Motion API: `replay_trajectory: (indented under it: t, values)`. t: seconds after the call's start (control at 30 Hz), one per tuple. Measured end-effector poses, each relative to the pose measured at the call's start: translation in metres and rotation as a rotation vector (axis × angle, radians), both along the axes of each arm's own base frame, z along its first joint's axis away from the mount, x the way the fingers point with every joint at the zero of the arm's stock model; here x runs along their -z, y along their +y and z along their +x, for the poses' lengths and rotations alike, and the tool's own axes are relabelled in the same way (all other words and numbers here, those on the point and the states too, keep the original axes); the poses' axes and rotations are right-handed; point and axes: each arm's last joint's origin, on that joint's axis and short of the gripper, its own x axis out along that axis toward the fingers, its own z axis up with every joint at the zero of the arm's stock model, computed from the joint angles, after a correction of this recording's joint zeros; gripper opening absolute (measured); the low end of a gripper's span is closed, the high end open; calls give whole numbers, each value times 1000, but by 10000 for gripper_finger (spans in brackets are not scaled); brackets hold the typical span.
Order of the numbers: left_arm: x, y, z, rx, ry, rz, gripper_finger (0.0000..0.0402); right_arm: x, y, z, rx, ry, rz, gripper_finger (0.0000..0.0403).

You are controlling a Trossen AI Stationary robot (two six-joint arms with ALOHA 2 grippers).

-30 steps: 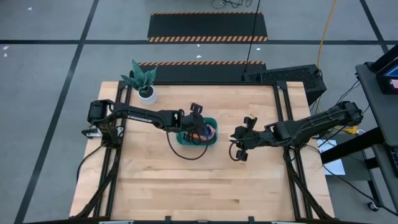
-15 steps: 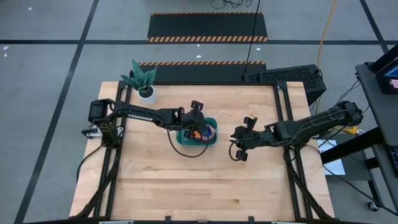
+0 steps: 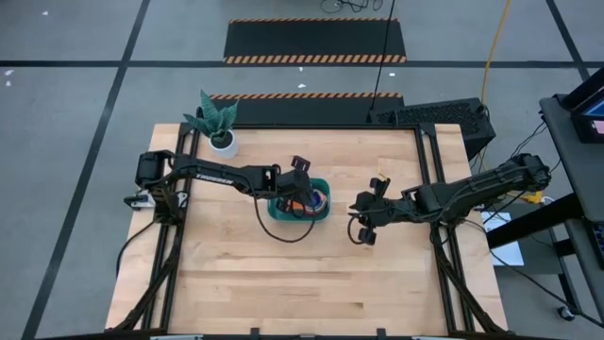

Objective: Nest measuring cups in basket
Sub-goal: Stack the dark blue measuring cup on top of the orange measuring cup inside the light blue bin

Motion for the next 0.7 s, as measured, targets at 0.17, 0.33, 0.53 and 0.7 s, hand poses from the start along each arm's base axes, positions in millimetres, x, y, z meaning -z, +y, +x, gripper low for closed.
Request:
replay_trajectory:
  t: [0.17,0.33,0.53,0.7]
  values:
    - [8,3,-2,5,61,5,5,0,0,0,-9,3,10,80]
    - [8,3,-2,-3,60,-2,11,0,0,0,-9,3,10,80]
    - [11,2,-8,-25,121,-21,4,0,0,0,-9,5,10,80]
    - [10,-2,-8,-30,114,-34,13,0,0,0,-9,5,10,80]
